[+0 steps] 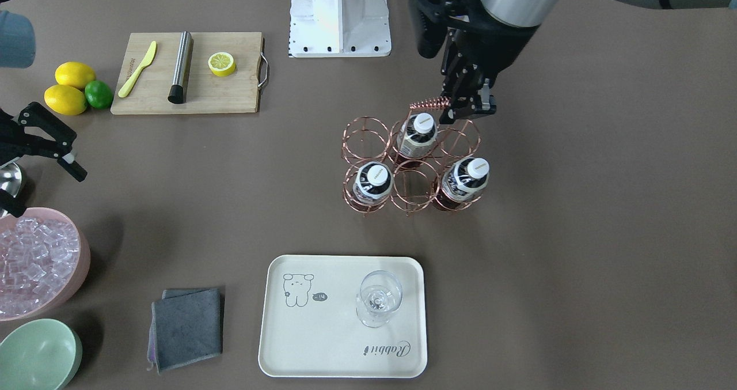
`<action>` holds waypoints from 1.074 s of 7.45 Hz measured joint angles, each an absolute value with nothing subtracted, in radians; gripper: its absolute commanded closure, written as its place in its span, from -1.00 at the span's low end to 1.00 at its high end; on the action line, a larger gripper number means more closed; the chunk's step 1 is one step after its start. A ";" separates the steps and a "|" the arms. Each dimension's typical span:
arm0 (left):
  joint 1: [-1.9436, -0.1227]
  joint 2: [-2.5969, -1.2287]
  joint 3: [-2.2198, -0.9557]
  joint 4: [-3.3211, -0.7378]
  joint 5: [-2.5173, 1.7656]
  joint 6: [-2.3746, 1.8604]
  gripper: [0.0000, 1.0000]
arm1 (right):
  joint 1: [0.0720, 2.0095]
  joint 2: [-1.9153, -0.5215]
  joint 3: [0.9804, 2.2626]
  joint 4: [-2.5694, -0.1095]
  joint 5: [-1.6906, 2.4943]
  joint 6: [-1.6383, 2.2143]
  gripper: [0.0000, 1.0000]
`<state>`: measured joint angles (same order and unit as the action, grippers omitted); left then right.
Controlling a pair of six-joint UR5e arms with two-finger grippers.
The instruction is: Take tea from basket to plate
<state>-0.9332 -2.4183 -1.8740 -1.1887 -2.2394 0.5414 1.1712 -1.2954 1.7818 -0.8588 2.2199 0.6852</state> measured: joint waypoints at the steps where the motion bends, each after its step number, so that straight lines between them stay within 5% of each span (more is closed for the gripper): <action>1: -0.892 -2.435 -1.875 -1.204 -2.225 0.491 1.00 | 1.135 -1.271 1.799 -0.842 2.184 0.745 -0.98; 8: -0.729 -2.493 -1.874 -1.230 -2.144 0.327 1.00 | 0.836 -1.300 1.964 -0.837 1.809 0.795 -0.98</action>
